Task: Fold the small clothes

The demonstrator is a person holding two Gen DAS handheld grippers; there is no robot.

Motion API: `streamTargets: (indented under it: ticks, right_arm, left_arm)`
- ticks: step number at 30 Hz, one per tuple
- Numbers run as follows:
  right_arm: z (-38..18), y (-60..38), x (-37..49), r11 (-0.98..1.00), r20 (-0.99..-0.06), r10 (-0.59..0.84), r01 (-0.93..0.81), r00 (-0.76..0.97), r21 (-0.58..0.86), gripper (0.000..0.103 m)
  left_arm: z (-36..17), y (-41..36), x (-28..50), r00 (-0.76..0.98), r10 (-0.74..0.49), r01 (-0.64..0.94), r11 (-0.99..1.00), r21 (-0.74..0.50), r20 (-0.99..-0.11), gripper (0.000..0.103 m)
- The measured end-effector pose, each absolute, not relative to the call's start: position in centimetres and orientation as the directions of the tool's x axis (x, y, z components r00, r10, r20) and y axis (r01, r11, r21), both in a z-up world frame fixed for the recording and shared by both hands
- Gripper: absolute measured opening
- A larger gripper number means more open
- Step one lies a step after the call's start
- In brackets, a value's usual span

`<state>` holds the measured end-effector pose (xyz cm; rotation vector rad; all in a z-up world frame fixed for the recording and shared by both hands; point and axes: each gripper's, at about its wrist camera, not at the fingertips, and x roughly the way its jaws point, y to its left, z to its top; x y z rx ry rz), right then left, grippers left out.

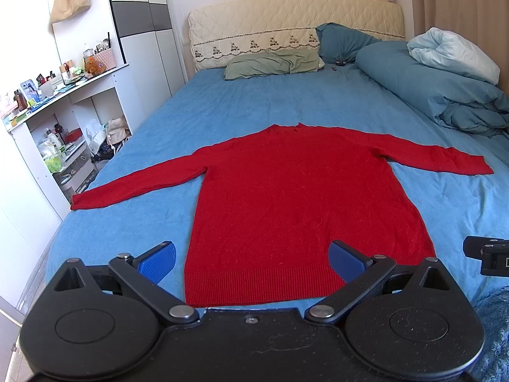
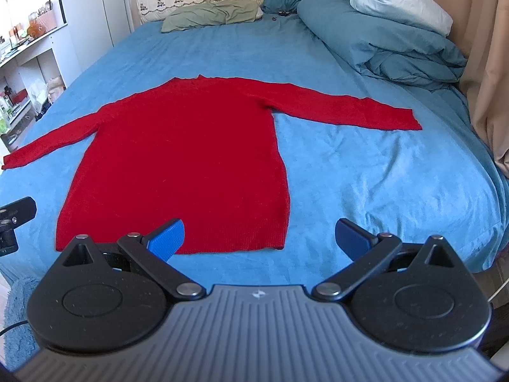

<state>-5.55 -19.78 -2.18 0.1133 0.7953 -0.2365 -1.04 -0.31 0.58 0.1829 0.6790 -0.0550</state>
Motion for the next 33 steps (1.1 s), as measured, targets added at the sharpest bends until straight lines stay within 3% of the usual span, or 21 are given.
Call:
streamTargets:
  ticks: [33]
  right_arm:
    - [-1.73,-20.00,-6.00,0.968,-0.713,-0.158,0.248,0.683,0.024,0.103]
  left_arm:
    - [1.06,-0.33,-1.58,0.784,0.009,0.106,0.983,0.148,-0.621,0.103]
